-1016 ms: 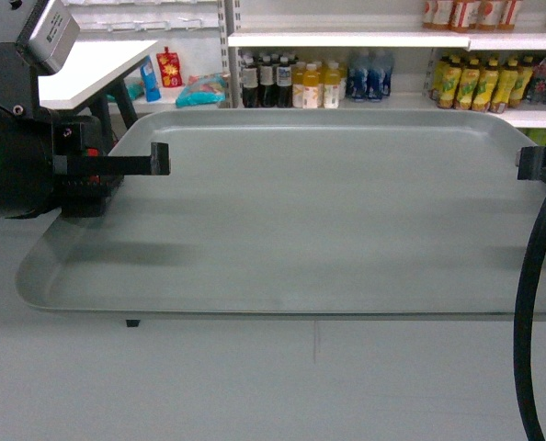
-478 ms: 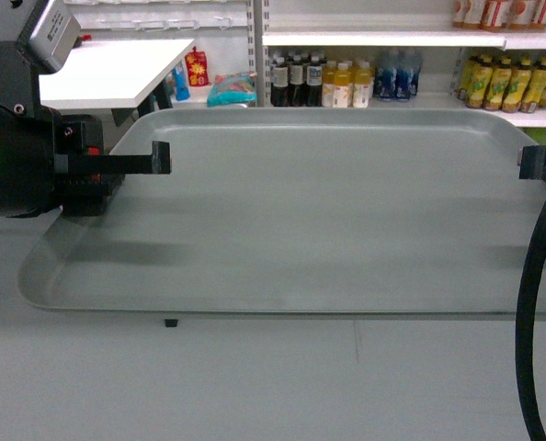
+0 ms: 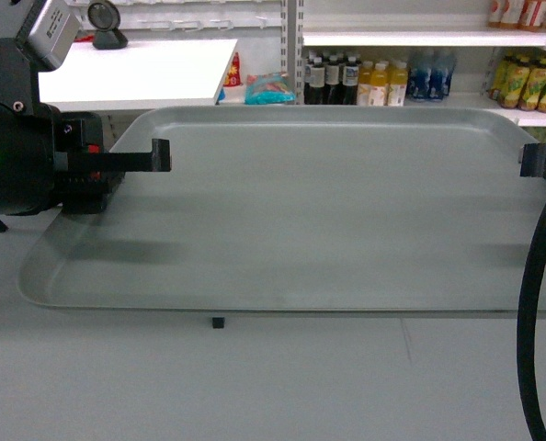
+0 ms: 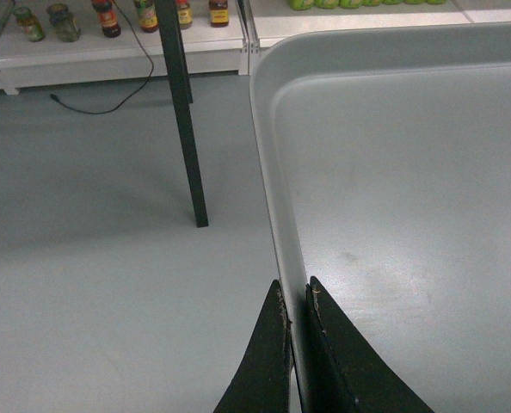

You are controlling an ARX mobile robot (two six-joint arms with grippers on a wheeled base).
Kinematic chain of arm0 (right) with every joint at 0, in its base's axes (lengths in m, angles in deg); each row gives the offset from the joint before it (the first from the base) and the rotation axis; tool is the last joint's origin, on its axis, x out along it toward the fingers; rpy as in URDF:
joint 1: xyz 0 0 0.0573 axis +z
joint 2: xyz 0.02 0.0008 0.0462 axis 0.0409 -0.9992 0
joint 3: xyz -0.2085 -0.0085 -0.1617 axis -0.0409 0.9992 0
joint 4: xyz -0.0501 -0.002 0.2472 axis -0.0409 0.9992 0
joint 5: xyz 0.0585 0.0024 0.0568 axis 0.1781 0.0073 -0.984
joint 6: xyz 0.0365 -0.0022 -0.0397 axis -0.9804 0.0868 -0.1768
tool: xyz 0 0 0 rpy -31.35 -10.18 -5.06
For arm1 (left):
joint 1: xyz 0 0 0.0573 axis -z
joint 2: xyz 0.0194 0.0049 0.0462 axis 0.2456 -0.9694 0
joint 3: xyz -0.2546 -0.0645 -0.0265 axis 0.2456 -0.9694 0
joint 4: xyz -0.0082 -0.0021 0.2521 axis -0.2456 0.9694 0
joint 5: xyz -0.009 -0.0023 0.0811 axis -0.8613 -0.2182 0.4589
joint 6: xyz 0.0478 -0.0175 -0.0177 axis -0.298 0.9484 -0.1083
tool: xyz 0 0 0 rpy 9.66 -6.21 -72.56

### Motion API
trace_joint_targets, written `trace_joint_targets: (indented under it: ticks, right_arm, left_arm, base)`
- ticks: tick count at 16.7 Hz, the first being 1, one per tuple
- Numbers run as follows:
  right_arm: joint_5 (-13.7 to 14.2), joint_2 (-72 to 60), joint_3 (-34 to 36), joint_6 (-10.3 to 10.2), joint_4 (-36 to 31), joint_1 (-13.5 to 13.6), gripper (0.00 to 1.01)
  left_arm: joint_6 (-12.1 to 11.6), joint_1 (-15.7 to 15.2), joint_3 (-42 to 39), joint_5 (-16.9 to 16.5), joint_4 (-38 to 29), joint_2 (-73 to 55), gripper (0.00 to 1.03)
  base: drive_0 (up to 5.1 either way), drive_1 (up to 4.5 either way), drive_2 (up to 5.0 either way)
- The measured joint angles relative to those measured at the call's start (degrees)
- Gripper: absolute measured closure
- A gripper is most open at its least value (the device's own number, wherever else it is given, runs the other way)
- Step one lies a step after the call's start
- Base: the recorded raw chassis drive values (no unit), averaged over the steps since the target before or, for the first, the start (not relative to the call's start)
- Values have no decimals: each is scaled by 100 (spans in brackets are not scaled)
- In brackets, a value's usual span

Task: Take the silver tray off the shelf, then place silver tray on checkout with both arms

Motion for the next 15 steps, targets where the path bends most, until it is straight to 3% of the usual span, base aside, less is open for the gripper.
trace_joint_targets:
  ticks: [15]
  right_arm:
    - [2, 0, -2, 0, 20, 0, 98]
  left_arm:
    - [0, 4, 0, 2, 17, 0, 100]
  base:
    - [-438, 217, 217]
